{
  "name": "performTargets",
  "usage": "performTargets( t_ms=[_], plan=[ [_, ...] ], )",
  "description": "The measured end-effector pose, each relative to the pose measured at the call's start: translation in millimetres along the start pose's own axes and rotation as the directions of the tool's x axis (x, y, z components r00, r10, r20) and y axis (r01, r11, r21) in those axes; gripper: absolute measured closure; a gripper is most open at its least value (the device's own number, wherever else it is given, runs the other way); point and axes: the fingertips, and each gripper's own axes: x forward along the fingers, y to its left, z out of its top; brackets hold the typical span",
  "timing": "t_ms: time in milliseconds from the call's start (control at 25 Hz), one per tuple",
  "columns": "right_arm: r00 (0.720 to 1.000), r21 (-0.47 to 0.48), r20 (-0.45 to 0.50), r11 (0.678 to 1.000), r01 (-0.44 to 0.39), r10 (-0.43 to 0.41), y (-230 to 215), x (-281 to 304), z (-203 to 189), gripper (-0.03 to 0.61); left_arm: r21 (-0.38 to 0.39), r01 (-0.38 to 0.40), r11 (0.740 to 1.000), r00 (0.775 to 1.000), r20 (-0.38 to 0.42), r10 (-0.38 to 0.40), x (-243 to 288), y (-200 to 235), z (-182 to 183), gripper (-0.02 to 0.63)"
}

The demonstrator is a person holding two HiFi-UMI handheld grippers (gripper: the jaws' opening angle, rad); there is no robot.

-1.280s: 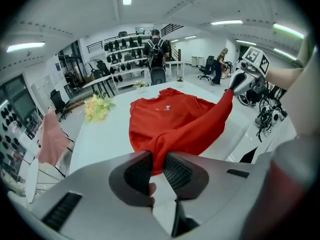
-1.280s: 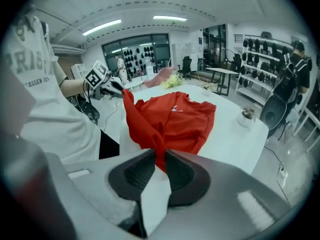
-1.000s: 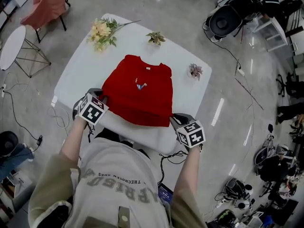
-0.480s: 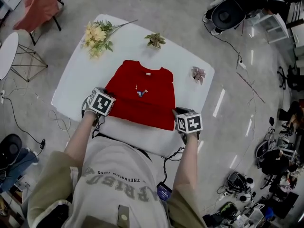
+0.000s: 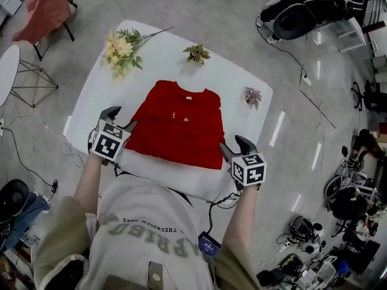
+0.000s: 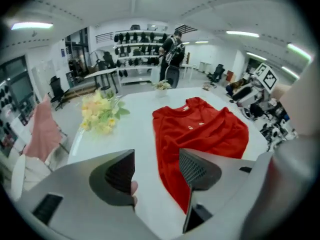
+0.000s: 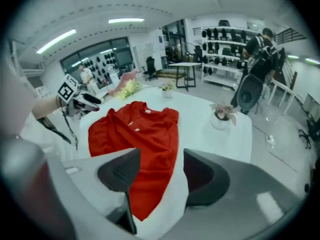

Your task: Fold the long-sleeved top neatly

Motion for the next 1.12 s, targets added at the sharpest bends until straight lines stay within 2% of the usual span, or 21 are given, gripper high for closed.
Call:
performTargets(
  t_ms=[80,160,200,280,360,400,440,520,560,600,720,800,920,1040,1120],
  plan=[
    [0.998,-0.107,0.006,0.992,-0.060,0.061,23.9,-3.1,3.7,0.321,0.097,0.102,0.990,0.994,0.026,-0.105,-6.3,-26.0,9.0,0.330],
    [0.998,-0.246,-0.045,0.968,-0.056,0.046,34.7,5.8,-0.2,0.321,0.228,0.156,0.961,0.987,0.011,-0.163,2.1,-51.8,13.4,0.330],
    [0.997,-0.302,-0.082,0.953,-0.036,0.011,33.5,13.7,-4.0,0.321,0.294,0.149,0.944,0.988,-0.012,-0.152,10.6,-58.6,13.0,0.330],
    [0.986,-0.354,-0.157,0.935,-0.010,-0.049,26.0,30.4,-14.4,0.322,0.397,0.100,0.912,0.995,-0.062,-0.082,30.7,-60.5,10.3,0.330],
    [0.977,-0.348,-0.206,0.937,-0.023,-0.053,21.8,41.2,-22.9,0.325,0.446,0.050,0.894,0.996,-0.090,-0.011,47.3,-54.4,8.6,0.334],
    [0.977,-0.337,-0.208,0.941,-0.023,-0.050,20.7,42.7,-22.7,0.343,0.455,0.027,0.890,0.996,-0.090,0.015,52.2,-50.1,9.3,0.364],
    [0.980,-0.326,-0.194,0.945,-0.014,-0.052,19.2,41.6,-19.6,0.397,0.458,0.007,0.889,0.996,-0.080,0.033,54.4,-45.9,11.3,0.421],
    [0.987,-0.302,-0.146,0.953,0.019,-0.066,14.3,33.2,-8.8,0.549,0.446,-0.017,0.895,0.998,-0.043,0.041,50.7,-39.7,17.3,0.518],
    [0.990,-0.286,-0.121,0.958,0.033,-0.070,10.4,27.8,-3.5,0.577,0.423,-0.020,0.906,0.999,-0.018,0.031,45.9,-37.5,21.1,0.562],
    [0.993,-0.264,-0.098,0.964,0.045,-0.073,5.1,22.6,0.7,0.577,0.383,-0.016,0.923,1.000,0.008,0.014,40.3,-35.7,25.1,0.571],
    [0.995,-0.165,-0.044,0.983,0.084,-0.092,-15.5,12.3,8.2,0.577,0.197,0.020,0.980,0.996,0.086,-0.037,27.0,-26.5,35.6,0.575],
    [0.994,-0.128,-0.022,0.987,0.099,-0.103,-24.6,11.4,10.8,0.577,0.121,0.030,0.992,0.994,0.103,-0.042,27.1,-19.1,36.9,0.575],
    [0.999,-0.120,-0.014,0.992,0.034,-0.036,-13.1,17.4,11.9,0.569,0.106,0.035,0.994,0.994,0.101,-0.046,29.5,-16.9,36.8,0.575],
    [0.994,-0.122,-0.093,0.990,-0.070,0.059,7.6,37.1,0.0,0.393,0.110,0.037,0.993,0.993,0.104,-0.048,28.9,-17.2,37.2,0.577],
    [0.987,-0.147,-0.153,0.987,-0.071,0.048,8.3,51.0,-9.6,0.382,0.111,0.034,0.993,0.992,0.118,-0.047,28.3,-17.3,39.9,0.577]
  ],
)
